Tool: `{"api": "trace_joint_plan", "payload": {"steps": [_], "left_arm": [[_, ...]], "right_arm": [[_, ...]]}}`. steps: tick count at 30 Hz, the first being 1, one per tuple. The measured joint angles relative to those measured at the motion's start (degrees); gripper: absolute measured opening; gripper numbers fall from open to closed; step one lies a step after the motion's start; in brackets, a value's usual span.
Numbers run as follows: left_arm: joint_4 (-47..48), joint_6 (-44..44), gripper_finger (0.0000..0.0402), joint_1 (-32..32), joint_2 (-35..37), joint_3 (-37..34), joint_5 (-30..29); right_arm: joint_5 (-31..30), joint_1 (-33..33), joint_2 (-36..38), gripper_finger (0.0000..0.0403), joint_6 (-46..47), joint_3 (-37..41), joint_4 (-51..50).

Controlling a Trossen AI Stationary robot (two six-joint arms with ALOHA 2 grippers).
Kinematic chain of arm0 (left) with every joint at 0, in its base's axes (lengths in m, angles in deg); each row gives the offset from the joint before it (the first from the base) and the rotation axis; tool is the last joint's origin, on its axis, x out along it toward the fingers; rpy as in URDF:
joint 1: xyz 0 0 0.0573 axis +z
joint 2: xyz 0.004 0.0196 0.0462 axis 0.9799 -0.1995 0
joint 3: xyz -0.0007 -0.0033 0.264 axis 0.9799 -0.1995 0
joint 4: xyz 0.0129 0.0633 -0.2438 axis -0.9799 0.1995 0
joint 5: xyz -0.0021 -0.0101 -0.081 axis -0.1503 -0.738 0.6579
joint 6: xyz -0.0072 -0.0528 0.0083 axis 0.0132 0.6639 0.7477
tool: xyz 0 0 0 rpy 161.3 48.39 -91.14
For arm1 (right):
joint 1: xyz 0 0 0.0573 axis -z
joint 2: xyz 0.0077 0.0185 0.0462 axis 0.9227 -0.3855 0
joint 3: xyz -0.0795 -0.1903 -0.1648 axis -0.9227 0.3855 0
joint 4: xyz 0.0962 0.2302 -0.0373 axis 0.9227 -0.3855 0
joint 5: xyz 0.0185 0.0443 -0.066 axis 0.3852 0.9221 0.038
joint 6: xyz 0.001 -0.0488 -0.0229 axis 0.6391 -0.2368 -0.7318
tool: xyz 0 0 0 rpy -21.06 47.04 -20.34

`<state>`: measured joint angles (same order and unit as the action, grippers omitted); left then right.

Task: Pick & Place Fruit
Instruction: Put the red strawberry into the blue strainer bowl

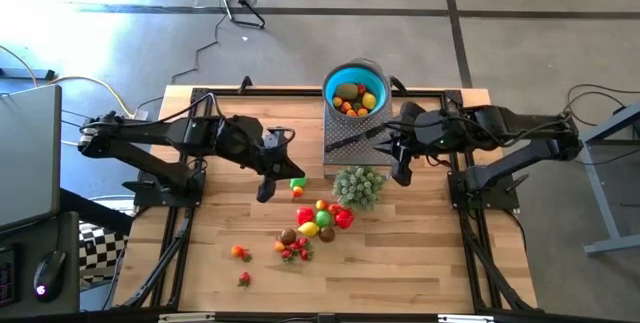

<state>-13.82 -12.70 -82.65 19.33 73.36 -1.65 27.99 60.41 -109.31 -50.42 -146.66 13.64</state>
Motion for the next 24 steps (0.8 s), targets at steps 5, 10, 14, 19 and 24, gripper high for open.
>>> {"api": "trace_joint_plan", "payload": {"steps": [5,10,14,19,24], "left_arm": [[-6.0,5.4,0.0000,0.0,-0.6,0.0,-0.2],[-16.2,3.9,0.0000,-0.6,-2.3,-2.2,-3.0],[-25.8,1.7,0.0000,-2.3,-3.5,-6.7,-3.5],[-31.3,0.4,0.0000,-3.1,-4.5,-9.7,-3.0],[-32.0,-0.6,0.0000,-3.5,-4.4,-9.5,-2.8]], "right_arm": [[0.0,0.0,0.0,0.0002,-0.2,0.0,0.0],[-0.1,0.0,0.0,0.0002,-0.2,0.0,0.3],[-0.1,0.1,0.0,0.0002,-0.1,0.0,1.2],[-0.1,0.0,0.0,0.0002,1.5,0.0,3.0],[-0.1,0.1,0.0,0.0002,3.4,0.0,2.9]]}}
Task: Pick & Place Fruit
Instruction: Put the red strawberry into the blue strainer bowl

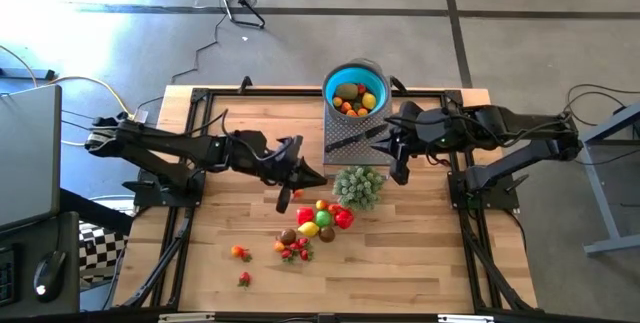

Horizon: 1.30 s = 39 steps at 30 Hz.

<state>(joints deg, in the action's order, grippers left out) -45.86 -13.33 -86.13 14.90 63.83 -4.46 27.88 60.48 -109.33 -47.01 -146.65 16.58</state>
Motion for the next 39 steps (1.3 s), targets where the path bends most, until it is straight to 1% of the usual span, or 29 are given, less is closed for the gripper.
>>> {"api": "trace_joint_plan", "payload": {"steps": [4,7,10,12,16,25,29,33,37,39], "left_arm": [[-0.6,4.1,0.0000,-0.8,0.0,0.0,-1.9],[-0.9,2.2,0.0000,-2.7,0.0,0.0,-6.0],[-0.9,-0.5,0.0000,-4.8,0.0,0.0,-9.0],[0.8,-1.5,0.0000,-5.7,0.7,0.0,-10.4],[3.7,-1.8,0.0000,-6.0,3.2,-0.5,-10.9],[3.5,-1.3,0.0000,-5.9,11.8,-9.0,-11.2],[4.6,-0.4,0.0000,-5.9,16.5,-12.3,-13.2],[12.2,4.6,0.0000,-5.9,20.6,-13.2,-14.5],[21.7,12.3,0.0000,-5.9,23.4,-13.3,-18.2],[26.0,16.8,0.0000,-5.9,24.6,-13.4,-19.2]], "right_arm": [[0.0,0.0,0.0,0.0002,1.3,0.0,0.3],[-0.4,0.0,0.0,0.0002,2.4,0.0,0.5],[-2.6,0.0,0.0,0.0002,2.6,0.0,0.8],[-3.9,0.0,0.0,0.0002,2.6,0.0,0.9],[-4.6,0.1,0.0,0.0002,2.7,0.0,1.6],[-4.6,0.1,0.0,0.0002,2.7,0.0,4.8],[-4.6,0.1,0.0,0.0002,2.7,0.0,5.1],[-4.4,0.1,0.0,0.0002,2.7,0.0,5.1],[-4.3,0.0,0.0,0.0002,2.7,0.0,4.9],[-4.3,0.0,0.0,0.0002,2.7,0.0,4.8]]}}
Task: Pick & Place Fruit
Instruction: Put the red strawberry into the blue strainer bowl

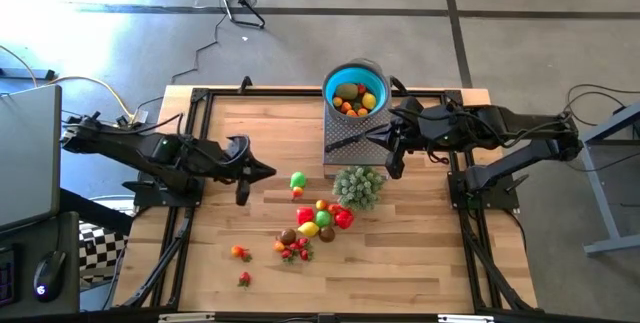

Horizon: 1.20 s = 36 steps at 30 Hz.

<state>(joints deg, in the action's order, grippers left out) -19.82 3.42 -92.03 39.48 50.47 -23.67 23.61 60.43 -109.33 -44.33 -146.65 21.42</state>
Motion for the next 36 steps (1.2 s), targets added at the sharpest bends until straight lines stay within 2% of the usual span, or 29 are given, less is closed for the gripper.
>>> {"api": "trace_joint_plan", "payload": {"steps": [7,19,27,36], "left_arm": [[11.0,15.4,0.0000,-2.3,1.4,0.0,-0.3],[27.2,35.7,0.0000,-16.0,1.1,0.0,0.9],[28.1,37.9,0.0000,-26.0,-4.6,0.6,1.9],[28.3,43.0,0.0000,-32.1,-14.8,4.2,9.3]], "right_arm": [[0.1,0.0,0.0,0.0002,-0.2,0.0,-0.8],[0.0,0.0,0.0,0.0002,-2.0,0.0,-2.5],[0.0,0.0,0.0,0.0002,-2.2,0.0,-2.5],[0.0,0.0,0.0,0.0002,-2.2,0.0,-2.5]]}}
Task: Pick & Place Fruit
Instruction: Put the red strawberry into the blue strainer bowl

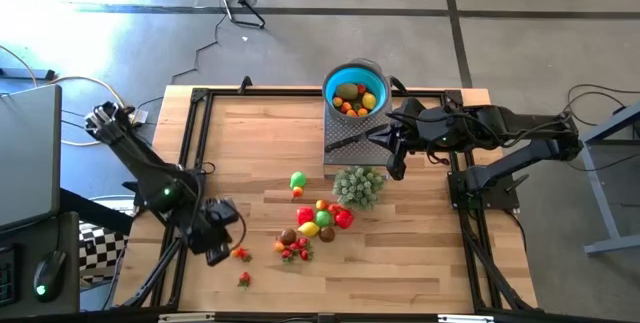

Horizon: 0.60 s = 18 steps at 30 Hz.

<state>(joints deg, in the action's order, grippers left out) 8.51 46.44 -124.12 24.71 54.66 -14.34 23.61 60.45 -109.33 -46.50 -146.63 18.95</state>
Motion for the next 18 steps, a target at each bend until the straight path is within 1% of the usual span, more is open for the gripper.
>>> {"api": "trace_joint_plan", "payload": {"steps": [5,8,10,13,18], "left_arm": [[0.1,1.4,0.0000,-3.0,-4.8,3.9,3.5],[-0.1,2.7,0.0000,-4.0,-7.0,6.8,4.1],[-0.1,5.3,0.0000,-4.4,-8.1,8.4,4.1],[-0.3,13.5,0.0000,-4.3,-9.0,9.9,4.1],[-3.0,34.6,0.0000,-4.3,-9.5,10.0,4.1]], "right_arm": [[0.0,0.0,0.0,0.0002,0.0,0.0,0.0],[0.0,0.0,0.0,0.0002,-0.5,0.0,0.0],[0.0,0.0,0.0,0.0002,-1.1,0.0,0.0],[0.0,0.0,0.0,0.0002,-1.1,0.0,0.0],[0.0,0.0,0.0,0.0002,-2.8,0.0,0.0]]}}
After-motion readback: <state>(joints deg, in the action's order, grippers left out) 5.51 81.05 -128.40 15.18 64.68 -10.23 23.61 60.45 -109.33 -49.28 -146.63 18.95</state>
